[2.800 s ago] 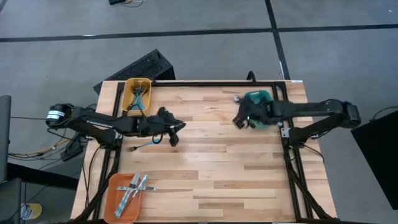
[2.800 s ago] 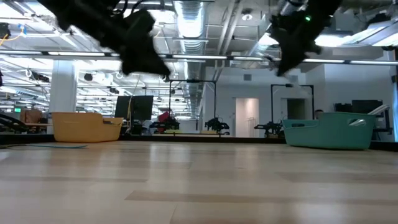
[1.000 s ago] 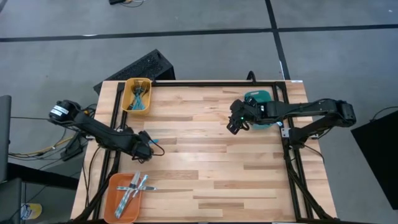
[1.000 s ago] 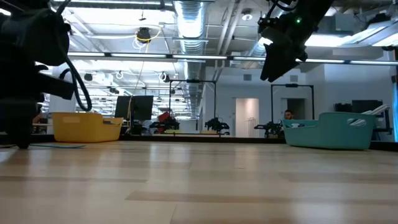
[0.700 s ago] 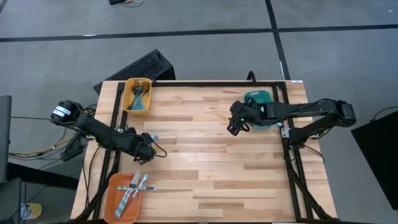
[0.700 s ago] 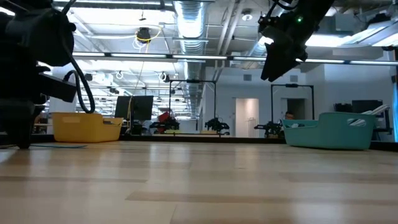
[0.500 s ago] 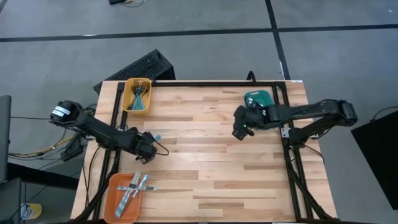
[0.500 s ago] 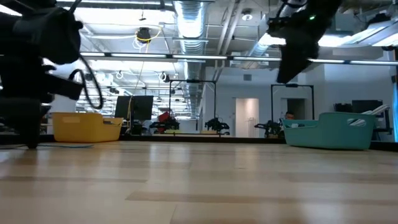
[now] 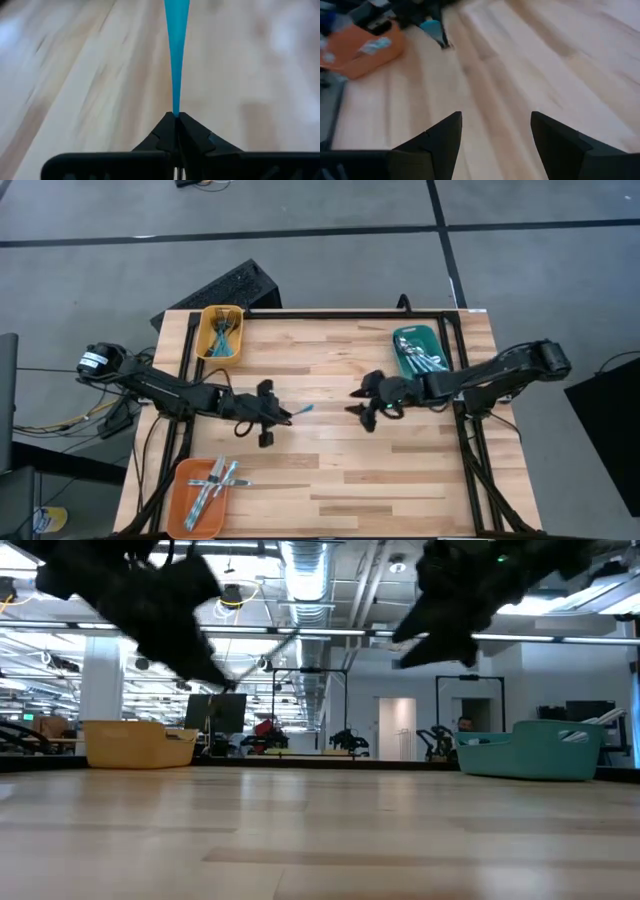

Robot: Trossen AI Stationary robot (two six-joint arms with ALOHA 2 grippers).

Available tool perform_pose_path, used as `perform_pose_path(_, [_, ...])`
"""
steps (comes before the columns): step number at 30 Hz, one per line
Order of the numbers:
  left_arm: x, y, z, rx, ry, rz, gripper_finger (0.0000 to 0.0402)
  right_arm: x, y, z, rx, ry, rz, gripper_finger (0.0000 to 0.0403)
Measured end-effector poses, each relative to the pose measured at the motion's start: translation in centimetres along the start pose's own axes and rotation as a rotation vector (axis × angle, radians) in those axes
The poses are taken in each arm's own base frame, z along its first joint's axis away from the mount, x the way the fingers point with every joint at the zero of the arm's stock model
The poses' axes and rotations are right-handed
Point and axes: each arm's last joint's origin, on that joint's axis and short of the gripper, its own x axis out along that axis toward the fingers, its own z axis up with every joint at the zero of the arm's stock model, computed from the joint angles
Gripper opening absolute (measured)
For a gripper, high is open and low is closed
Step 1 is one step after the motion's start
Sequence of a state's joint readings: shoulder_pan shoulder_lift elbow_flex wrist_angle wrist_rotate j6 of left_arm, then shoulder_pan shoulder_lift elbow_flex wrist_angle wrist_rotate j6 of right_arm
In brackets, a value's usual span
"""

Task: Sort silverware by color (type)
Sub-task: Put the blue fork into the yellow bin

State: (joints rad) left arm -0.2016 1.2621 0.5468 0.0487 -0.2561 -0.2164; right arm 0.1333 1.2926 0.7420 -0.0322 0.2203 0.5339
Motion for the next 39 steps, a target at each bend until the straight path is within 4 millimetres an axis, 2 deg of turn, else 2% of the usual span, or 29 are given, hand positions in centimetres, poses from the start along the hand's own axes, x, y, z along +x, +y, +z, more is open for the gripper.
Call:
perform_pose_path(4, [-0.2,-0.6,1.5,0.021,-0.144,-0.117,0.0000,1.9,1.4,-0.4,-0.062,-0.048,0.096,0.0260])
perform_pose_path(8, [-1.3,-0.3,2.2,-0.360,-0.030,-0.042,0.0000,2.6,1.2,-0.8,-0.072,-0.026,0.083,0.0260])
perform_pose_path(10, [-2.8,-0.2,2.8,-0.355,0.063,0.041,0.0000,2.7,0.8,-0.6,-0.082,-0.032,0.054,0.0260])
perform_pose_path(11, [-3.6,0.1,2.9,-0.335,0.099,0.133,0.0000,2.7,0.5,-0.5,-0.094,-0.038,0.033,0.0260])
perform_pose_path(13, [-5.5,0.9,3.8,-0.343,0.066,0.354,0.0000,2.9,0.0,0.0,-0.110,-0.065,0.022,0.0260])
perform_pose_path(16, [-8.1,2.9,5.3,-0.338,-0.045,0.638,0.0000,3.0,-0.7,0.8,-0.098,-0.099,0.008,0.0260])
perform_pose_path(19, [-8.9,6.5,5.0,-0.370,0.003,0.811,0.0000,3.0,-0.9,0.7,-0.098,-0.088,-0.007,0.0260])
perform_pose_path(23, [-9.1,12.8,3.0,-0.512,0.142,1.031,0.0000,3.0,-0.6,0.4,-0.115,-0.066,0.004,0.0260])
perform_pose_path(25, [-9.1,15.7,1.8,-0.580,0.209,1.081,0.0000,2.9,-0.4,0.2,-0.120,-0.061,0.008,0.0260])
perform_pose_path(28, [-9.1,18.6,0.3,-0.672,0.249,1.059,0.0000,2.8,0.2,-0.4,-0.134,-0.031,0.017,0.0260])
perform_pose_path(33, [-9.5,21.1,-0.9,-0.745,0.272,1.080,0.0010,2.6,0.9,-1.1,-0.135,-0.012,0.011,0.0260])
perform_pose_path(39, [-9.6,21.7,-0.9,-0.739,0.258,1.096,0.0067,1.3,0.6,-0.3,-0.125,-0.039,-0.019,0.0260])
